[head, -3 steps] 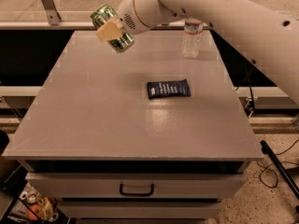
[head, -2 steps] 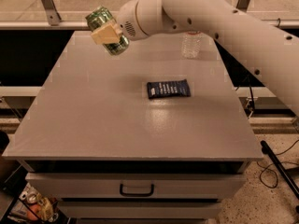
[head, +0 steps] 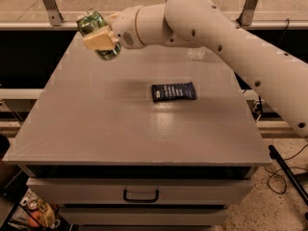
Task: Place green can upright
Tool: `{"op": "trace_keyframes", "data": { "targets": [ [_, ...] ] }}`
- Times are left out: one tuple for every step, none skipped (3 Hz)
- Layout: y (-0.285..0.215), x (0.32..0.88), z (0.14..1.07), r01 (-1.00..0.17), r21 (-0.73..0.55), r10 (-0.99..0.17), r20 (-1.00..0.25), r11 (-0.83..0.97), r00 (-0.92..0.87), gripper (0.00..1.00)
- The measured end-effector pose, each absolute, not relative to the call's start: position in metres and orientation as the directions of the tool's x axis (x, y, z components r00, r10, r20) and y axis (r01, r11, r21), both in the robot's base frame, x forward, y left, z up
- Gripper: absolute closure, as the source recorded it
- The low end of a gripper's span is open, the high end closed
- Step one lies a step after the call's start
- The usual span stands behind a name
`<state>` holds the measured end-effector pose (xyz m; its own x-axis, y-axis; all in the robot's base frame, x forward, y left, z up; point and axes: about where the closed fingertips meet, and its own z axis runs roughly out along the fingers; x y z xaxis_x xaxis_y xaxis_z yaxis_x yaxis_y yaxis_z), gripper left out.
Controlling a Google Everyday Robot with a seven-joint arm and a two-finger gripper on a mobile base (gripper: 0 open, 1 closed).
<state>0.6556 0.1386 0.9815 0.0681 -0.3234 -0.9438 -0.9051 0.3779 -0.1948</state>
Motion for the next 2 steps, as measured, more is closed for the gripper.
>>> {"op": "trace_keyframes", "data": {
  "targets": [
    [0.153, 0.661, 0.971, -0.923, -0.157, -0.279, -0.958, 0.351, 0.057, 1.0],
    [0.163, 0.672, 0.957, -0.938, -0.101, -0.24, -0.971, 0.332, 0.019, 1.0]
  ]
}}
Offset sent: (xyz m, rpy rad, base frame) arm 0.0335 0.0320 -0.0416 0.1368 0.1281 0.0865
